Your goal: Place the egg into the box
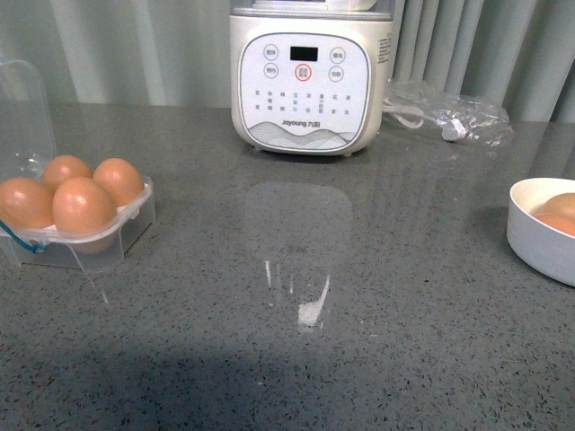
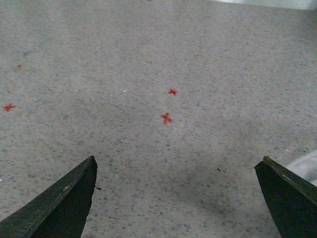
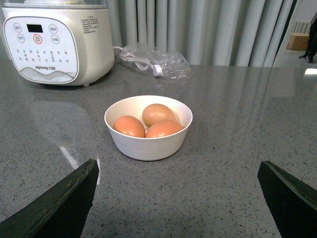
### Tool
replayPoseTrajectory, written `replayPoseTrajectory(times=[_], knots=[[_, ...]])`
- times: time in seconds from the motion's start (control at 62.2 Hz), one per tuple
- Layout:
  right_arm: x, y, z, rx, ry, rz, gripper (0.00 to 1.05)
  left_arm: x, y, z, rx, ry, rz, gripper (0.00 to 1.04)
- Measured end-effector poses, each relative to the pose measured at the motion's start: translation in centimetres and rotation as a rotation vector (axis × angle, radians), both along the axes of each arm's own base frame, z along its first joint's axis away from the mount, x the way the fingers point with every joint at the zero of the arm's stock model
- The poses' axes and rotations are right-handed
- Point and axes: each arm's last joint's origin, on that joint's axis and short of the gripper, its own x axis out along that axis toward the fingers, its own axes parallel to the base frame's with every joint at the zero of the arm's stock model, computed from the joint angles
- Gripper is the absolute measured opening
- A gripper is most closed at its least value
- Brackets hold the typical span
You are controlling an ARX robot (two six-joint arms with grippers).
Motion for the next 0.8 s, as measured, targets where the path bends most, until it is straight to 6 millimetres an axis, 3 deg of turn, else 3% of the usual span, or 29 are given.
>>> replayPoseTrajectory(times=[0.322, 0.595, 0.804], knots=[[0.0, 0.0, 0.0, 0.0, 0.0, 0.0, 0.98, -0.1, -4.2, 0.2, -0.117, 0.022, -0.125, 0.98], [0.0, 0.0, 0.0, 0.0, 0.0, 0.0, 0.98, -2.0, -8.8, 0.6, -0.122, 0.078, -0.309, 0.98], [0.0, 0.0, 0.0, 0.0, 0.0, 0.0, 0.98, -2.8, -9.9, 0.1, -0.047, 0.128, -0.358, 0.98]])
